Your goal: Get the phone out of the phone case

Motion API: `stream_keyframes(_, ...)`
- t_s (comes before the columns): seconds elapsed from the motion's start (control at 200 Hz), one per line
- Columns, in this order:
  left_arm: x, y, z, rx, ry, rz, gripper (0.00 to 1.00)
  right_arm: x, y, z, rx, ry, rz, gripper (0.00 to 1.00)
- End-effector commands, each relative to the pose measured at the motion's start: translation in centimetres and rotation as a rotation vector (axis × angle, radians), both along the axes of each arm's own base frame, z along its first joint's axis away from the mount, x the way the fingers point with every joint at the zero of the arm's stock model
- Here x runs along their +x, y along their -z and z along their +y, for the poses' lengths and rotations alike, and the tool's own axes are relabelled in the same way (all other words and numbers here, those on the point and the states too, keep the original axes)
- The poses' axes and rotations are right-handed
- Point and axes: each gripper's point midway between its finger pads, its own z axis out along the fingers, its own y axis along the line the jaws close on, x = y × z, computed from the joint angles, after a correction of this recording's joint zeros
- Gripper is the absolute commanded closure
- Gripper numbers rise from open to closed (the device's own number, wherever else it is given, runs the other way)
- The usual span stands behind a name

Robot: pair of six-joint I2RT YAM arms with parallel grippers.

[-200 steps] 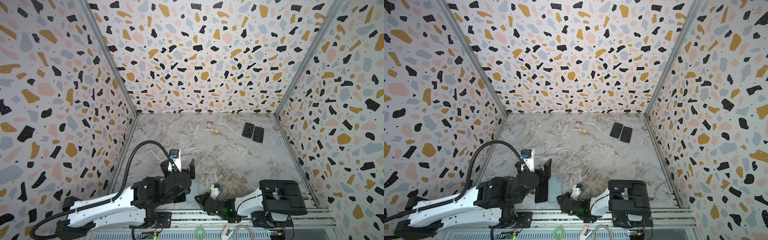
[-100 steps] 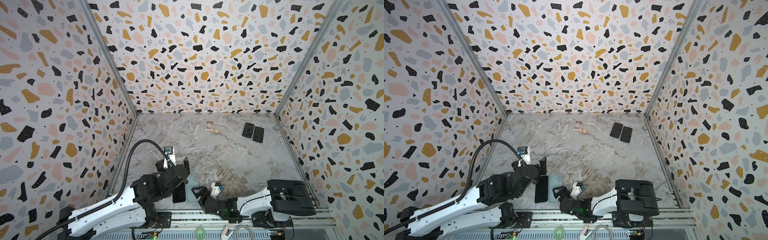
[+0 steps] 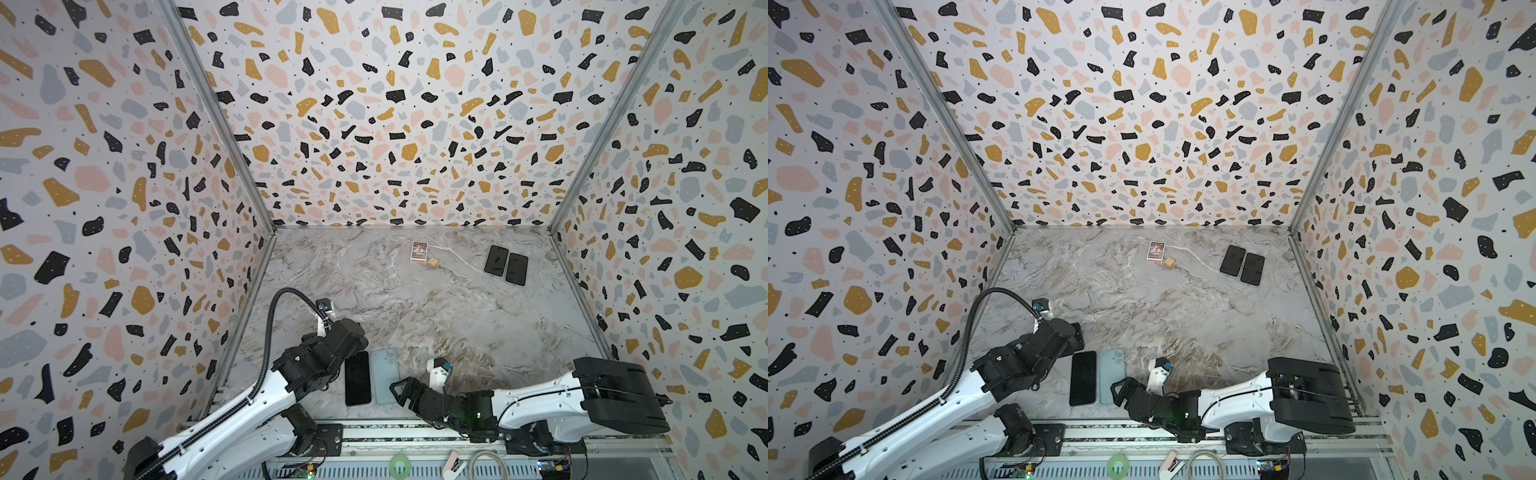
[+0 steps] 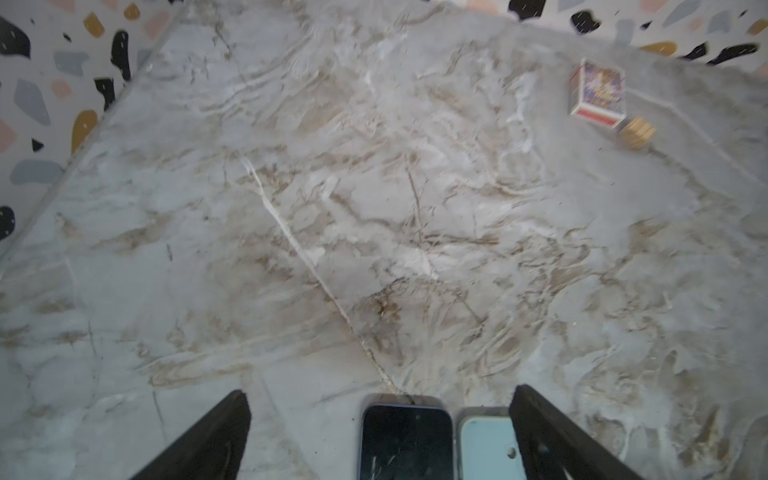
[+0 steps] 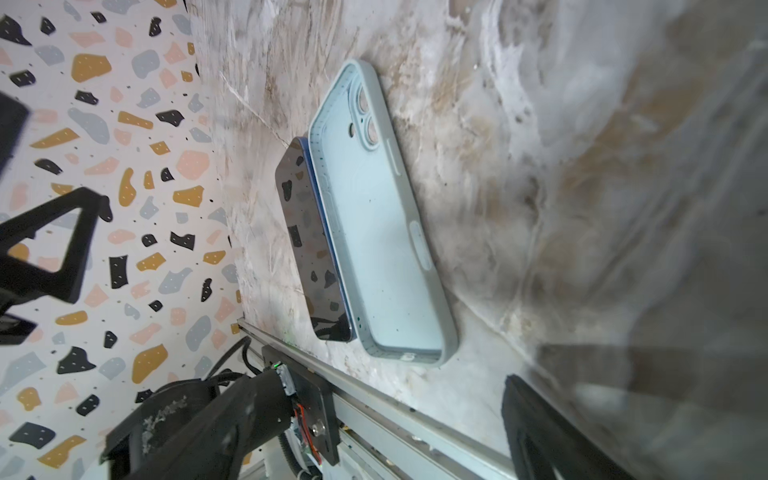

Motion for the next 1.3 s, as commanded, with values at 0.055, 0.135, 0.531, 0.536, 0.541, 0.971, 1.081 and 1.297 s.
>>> stream_keyframes(0.055, -0.6, 2.1, -1.4, -0.164, -0.010, 0.036, 0.00, 0.1, -0.9, -0.4, -0.102, -0.207, -0.130, 0.11)
stream_keyframes(0.135, -1.0, 3.5, -1.4, -0.189, -0.020, 0.064, 0.00, 0.5, -1.7, -0.2, -0.134, -0.288, -0.174, 0.12)
stream_keyframes(0.531, -3.4, 7.5, -1.9, -0.308, -0.013, 0.153, 0.01, 1.7, -2.6, 1.7, -0.141, -0.459, -0.214, 0.20)
stream_keyframes(0.536, -3.4, 7.5, -2.0, -0.311, -0.012, 0.152, 0.00, 1.7, -2.5, 1.7, -0.138, -0.460, -0.213, 0.20)
stream_keyframes(0.541, -3.4, 7.5, -2.1, -0.316, -0.008, 0.155, 0.00, 1.7, -2.4, 1.7, -0.139, -0.460, -0.212, 0.20)
stream_keyframes(0.971, -3.8, 9.1, -5.0, -0.369, 0.118, 0.233, 0.00, 1.9, -0.9, 2.3, -0.125, -0.425, -0.167, 0.26)
stream_keyframes(1.081, -3.9, 9.2, -5.9, -0.411, 0.148, 0.235, 0.00, 2.1, -0.5, 2.0, -0.136, -0.412, -0.159, 0.26)
stream_keyframes(1.297, -3.7, 9.5, -6.4, -0.392, 0.173, 0.245, 0.00, 2.1, -0.1, 2.0, -0.129, -0.406, -0.145, 0.27)
